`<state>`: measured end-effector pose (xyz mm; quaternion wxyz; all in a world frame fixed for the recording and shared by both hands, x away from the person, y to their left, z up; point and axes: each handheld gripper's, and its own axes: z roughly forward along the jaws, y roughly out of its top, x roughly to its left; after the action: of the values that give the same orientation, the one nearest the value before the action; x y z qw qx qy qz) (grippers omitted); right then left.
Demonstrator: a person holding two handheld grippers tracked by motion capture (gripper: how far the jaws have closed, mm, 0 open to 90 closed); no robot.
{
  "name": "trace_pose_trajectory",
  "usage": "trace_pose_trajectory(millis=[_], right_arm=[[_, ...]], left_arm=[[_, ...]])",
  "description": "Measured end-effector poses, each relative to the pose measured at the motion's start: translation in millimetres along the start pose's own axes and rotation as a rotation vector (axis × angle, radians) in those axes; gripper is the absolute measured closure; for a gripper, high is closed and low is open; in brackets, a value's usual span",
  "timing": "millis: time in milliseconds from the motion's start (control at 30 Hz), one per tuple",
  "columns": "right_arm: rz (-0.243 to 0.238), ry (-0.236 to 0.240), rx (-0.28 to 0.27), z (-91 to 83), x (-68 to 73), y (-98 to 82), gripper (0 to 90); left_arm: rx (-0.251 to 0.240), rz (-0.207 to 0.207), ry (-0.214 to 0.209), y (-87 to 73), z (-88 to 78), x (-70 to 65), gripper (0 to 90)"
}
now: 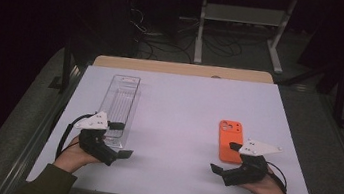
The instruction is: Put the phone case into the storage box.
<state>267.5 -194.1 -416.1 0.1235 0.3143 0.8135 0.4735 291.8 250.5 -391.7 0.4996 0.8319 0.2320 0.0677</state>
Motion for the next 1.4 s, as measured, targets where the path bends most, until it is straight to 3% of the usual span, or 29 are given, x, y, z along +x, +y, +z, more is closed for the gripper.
trace_pose_trajectory(millis=[333, 700, 900, 1400], right_arm=[[0.016, -0.005, -0.018, -0.4, -2.1, 2.7, 0.9], [0.036, -0.022, -0.016, 5.5, -6.9, 6.7, 1.0], [0.03, -0.024, -0.022, 8.3, -9.2, 12.0, 1.0], [0.067, -0.023, -0.023, 15.6, -19.7, 23.6, 1.0]], left_arm=[[-0.013, -0.008, -0.025, 6.9, 12.1, -7.5, 0.0], [0.011, -0.003, -0.08, 12.2, 30.5, -16.4, 0.0], [0.023, 0.013, -0.092, 15.2, 39.0, -22.2, 0.0], [0.021, -0.002, -0.102, 21.4, 56.2, -27.2, 0.0]])
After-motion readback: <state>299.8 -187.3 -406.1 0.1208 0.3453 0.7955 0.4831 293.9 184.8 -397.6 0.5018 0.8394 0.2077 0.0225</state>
